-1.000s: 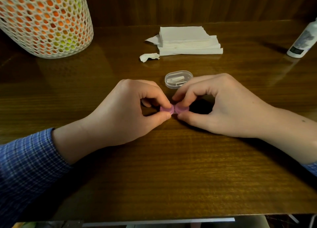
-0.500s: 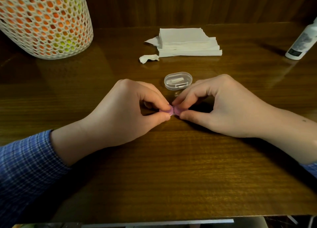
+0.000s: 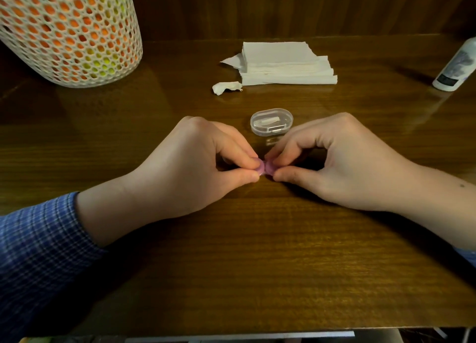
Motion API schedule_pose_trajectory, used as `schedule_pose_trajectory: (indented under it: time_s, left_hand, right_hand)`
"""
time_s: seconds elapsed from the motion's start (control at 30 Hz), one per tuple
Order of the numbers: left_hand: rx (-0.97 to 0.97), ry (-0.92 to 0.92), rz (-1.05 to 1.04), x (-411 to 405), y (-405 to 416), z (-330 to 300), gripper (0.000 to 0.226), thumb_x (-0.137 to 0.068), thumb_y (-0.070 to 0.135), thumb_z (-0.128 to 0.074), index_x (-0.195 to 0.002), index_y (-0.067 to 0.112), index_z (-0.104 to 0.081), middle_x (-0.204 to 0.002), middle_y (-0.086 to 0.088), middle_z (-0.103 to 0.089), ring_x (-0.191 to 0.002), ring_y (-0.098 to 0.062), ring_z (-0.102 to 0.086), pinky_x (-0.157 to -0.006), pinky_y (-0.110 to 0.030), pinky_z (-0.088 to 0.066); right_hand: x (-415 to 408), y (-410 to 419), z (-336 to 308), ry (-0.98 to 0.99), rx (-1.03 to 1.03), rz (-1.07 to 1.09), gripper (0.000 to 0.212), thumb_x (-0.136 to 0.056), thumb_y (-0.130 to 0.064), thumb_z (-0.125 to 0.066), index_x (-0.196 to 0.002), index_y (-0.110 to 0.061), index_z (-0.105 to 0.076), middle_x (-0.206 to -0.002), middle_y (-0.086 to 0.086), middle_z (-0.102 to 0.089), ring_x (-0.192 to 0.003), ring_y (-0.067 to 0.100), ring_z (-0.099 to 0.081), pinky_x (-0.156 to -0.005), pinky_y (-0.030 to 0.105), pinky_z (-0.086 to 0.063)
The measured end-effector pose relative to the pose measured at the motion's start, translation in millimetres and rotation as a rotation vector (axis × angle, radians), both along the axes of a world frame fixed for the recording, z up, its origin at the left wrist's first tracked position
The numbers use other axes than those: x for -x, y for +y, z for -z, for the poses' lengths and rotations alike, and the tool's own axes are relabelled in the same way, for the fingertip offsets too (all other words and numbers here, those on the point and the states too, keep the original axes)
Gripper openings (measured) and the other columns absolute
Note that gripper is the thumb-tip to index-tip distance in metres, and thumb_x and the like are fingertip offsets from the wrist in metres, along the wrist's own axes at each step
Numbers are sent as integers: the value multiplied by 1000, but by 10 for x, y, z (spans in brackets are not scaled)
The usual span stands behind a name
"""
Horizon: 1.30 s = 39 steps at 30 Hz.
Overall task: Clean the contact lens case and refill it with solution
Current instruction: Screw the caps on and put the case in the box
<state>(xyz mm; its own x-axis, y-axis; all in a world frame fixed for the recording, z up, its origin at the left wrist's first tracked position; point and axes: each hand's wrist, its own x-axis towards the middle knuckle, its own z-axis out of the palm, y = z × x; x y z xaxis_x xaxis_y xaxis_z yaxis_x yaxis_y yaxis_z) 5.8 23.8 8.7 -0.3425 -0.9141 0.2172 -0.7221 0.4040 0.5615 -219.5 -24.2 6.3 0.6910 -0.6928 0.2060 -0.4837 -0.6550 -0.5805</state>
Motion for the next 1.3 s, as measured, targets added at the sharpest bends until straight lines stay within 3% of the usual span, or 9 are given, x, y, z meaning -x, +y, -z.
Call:
schedule_pose_trajectory:
  time_s: [0.13,0.3,0.5,0.7,0.87,1.3]
  left_hand:
    - [9,-24,6,2,-5,-8,13,-84,29,-81,-96,32,-82,-98,21,-75,-95,10,-68,-85,-10,-53]
    - [6,-16,-5,1,-6,-6,12,-83,30,-81,-95,33,-82,-98,22,-74,-96,10,-67,-86,-10,-52]
    - [5,-29,3,3,-18,-4,12,-83,35,-78,-94,35,-82,-96,24,-74,-96,12,-66,-85,-5,-49]
    - [-6,-11,1,2,1,-4,12,-83,35,-79,-95,35,-82,-98,24,-73,-95,11,-67,-85,-10,-52]
    - [-5,-35,-6,0,-13,-10,12,-84,34,-78,-95,35,-82,-98,25,-74,-96,13,-66,-86,-7,-51]
    - [95,-56,-96,96,124,24,10,-86,27,-79,-95,30,-83,-101,19,-75,-94,5,-69,-90,-16,-52]
  right_hand:
    - [-92,73,108,-69,110,55,13,-81,-29,-83,-76,-20,-74,-84,-9,-72,-83,8,-70,-76,35,-60]
    - [-20,-13,32,-10,12,-26,8,-82,-31,-77,-81,-24,-75,-109,-17,-73,-105,-4,-67,-93,23,-55]
    - [-86,15,92,-87,37,27,12,-78,-34,-80,-76,-23,-76,-84,-13,-72,-86,5,-70,-80,31,-59]
    - [3,-52,27,-43,-66,-52,4,-80,-29,-78,-82,-26,-78,-101,-16,-74,-99,1,-70,-85,21,-57]
    - [-47,4,64,-70,-31,-5,5,-77,-29,-83,-78,-26,-78,-86,-15,-73,-89,3,-70,-82,25,-57]
    - [-113,134,105,-70,20,130,8,-81,-26,-84,-78,-24,-77,-84,-14,-71,-85,3,-66,-80,29,-57]
